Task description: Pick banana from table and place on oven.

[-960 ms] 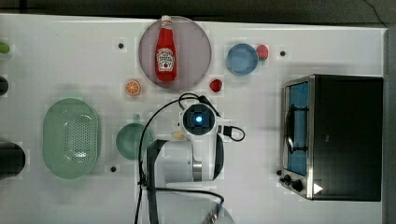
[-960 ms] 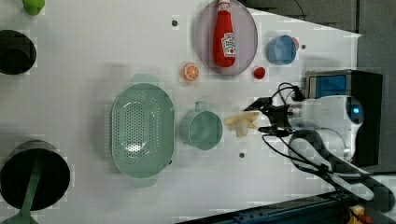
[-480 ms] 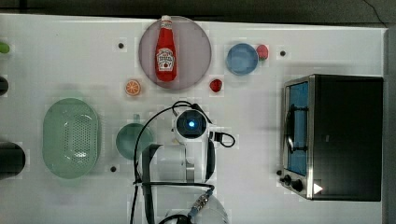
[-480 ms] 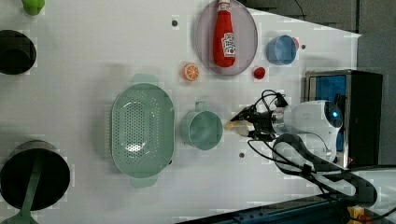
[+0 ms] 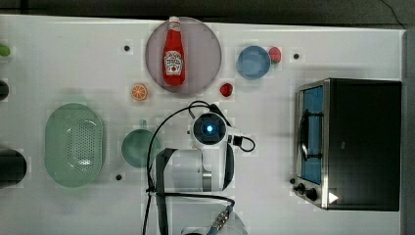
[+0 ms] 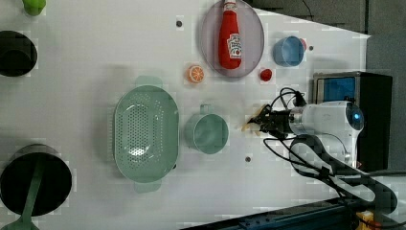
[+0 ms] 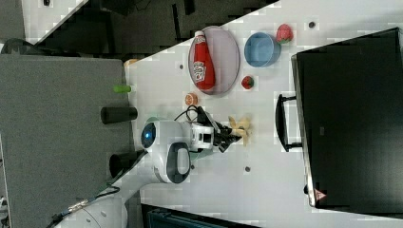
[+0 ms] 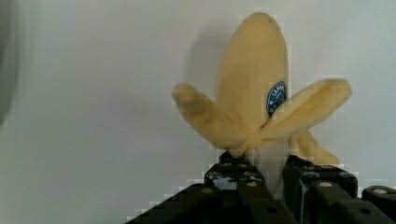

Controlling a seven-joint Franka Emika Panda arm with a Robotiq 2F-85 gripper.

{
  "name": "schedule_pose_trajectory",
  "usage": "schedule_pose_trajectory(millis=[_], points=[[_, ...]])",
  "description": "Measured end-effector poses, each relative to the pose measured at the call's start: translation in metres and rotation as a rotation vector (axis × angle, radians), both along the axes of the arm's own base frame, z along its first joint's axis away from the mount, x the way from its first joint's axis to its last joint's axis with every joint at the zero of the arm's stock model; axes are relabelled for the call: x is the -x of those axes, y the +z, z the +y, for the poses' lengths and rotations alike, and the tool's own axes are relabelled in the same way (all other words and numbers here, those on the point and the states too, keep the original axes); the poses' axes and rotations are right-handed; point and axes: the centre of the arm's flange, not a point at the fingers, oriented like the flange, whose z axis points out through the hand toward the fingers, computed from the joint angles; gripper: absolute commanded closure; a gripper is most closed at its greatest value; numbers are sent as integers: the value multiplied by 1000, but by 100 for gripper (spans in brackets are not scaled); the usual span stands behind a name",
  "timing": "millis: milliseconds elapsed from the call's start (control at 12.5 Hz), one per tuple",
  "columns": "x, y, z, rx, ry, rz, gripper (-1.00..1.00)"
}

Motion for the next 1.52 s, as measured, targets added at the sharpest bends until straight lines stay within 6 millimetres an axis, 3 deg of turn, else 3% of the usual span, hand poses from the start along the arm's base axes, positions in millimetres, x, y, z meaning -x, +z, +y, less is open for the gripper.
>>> schedule_pose_trajectory(millis=[160,320,480,720,800,960,1040,1200,1280,1520], points=[[-10,23,4,-4,-1,-39,61],[-16,77,5,3,-5,-35,61],[-28,156,11,31,28,-31,61],[-41,293,10,22,4,-85,61],[-42,336,4,16,-10,-115,61],[-40,396,-28,23,-64,-205,61],[-40,417,-50,19,-103,-235,61],[-37,434,-96,15,-173,-268,61],[-35,431,-123,2,-209,-273,61],[-20,390,-223,43,-242,-191,61]])
